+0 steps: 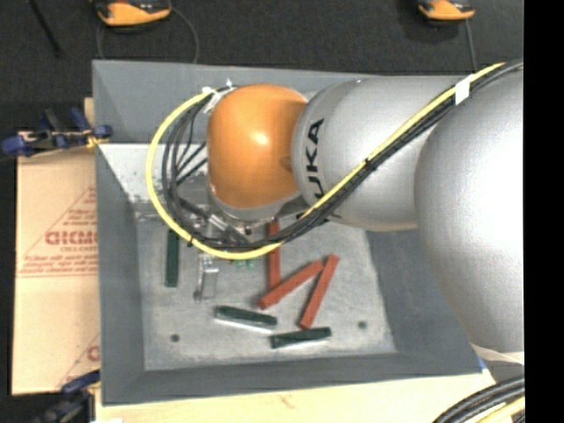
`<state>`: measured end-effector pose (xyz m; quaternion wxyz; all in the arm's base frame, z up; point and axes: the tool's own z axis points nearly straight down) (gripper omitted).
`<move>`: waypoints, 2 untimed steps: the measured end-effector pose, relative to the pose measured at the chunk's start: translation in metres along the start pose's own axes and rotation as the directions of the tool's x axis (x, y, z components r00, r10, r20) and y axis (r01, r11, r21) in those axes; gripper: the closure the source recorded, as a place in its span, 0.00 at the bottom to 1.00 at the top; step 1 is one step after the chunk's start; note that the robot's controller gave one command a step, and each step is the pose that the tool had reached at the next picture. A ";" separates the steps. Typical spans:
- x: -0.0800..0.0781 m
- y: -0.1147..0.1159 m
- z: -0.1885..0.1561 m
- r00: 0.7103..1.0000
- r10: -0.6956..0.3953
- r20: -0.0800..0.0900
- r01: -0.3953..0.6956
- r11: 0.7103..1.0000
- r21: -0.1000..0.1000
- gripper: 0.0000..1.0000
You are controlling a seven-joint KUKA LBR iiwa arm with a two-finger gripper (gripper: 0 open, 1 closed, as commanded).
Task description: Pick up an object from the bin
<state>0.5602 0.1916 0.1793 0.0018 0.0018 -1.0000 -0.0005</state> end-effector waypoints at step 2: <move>-0.002 -0.001 -0.003 1.000 0.006 0.006 -0.006 1.000 -0.001 0.00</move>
Offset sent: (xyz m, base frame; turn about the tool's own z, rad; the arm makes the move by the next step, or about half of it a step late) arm 0.0000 0.0000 0.0000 0.0000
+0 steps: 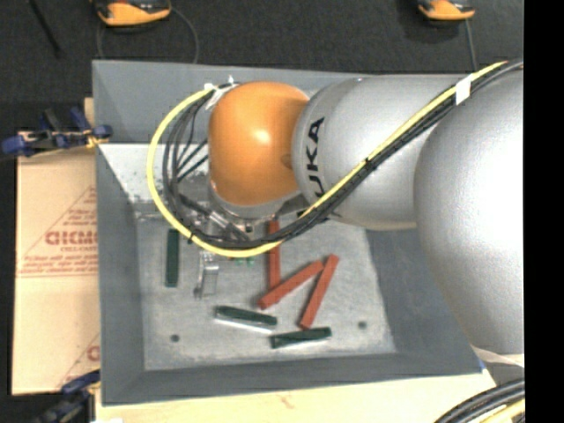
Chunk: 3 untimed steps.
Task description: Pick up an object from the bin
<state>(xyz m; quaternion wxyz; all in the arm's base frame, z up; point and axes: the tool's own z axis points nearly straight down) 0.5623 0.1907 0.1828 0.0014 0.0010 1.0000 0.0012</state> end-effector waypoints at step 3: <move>0.040 -0.144 0.110 0.999 -0.036 0.000 0.036 0.999 0.001 1.00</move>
Offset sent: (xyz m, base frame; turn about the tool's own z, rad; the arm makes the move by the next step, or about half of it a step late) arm -0.0565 -0.0608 -0.1128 -0.1246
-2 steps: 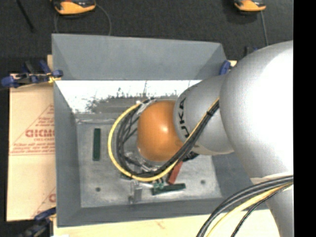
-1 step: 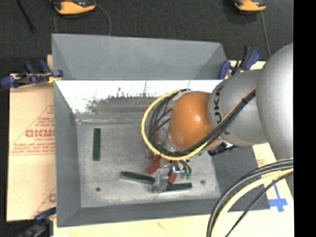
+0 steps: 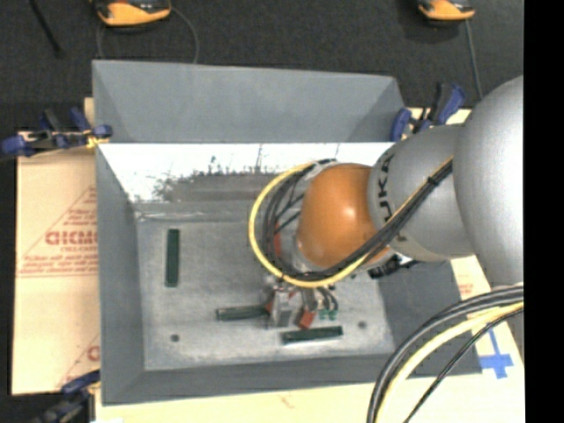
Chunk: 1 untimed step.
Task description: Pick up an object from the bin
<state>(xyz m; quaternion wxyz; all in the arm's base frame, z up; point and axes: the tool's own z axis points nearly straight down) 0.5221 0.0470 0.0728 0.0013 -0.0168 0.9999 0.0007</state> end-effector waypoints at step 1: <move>0.000 0.012 -0.145 1.000 0.027 0.009 -0.027 1.000 -0.001 1.00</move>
Offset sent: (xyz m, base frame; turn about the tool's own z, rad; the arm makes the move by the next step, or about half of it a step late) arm -0.0030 0.0117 0.1398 0.0294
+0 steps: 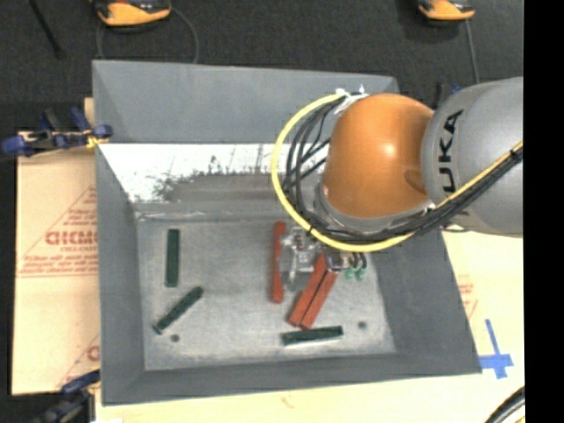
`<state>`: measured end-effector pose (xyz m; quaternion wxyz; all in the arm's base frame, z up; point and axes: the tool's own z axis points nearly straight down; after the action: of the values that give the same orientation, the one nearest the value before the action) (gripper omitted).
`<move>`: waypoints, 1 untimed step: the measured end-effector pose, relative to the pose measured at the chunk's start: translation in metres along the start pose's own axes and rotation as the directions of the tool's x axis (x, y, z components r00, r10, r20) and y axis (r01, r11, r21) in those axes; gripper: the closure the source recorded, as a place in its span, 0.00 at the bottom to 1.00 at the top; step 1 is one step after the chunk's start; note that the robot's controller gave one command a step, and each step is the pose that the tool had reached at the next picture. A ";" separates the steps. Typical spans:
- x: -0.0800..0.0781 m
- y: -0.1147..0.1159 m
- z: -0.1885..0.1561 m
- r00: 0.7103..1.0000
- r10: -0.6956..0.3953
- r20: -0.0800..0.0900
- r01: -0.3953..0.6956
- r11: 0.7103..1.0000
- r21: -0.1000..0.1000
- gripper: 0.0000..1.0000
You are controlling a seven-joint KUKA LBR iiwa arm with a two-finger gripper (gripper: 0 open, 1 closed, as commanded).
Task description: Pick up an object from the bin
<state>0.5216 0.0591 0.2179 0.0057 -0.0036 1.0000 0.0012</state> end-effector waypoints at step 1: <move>0.001 0.000 0.005 1.000 0.002 -0.008 -0.002 1.000 0.001 0.00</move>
Offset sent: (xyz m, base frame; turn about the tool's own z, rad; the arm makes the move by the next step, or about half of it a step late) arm 0.0000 0.0000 0.0000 0.0000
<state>0.5202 0.0586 0.2131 0.0017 -0.0024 1.0000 0.0007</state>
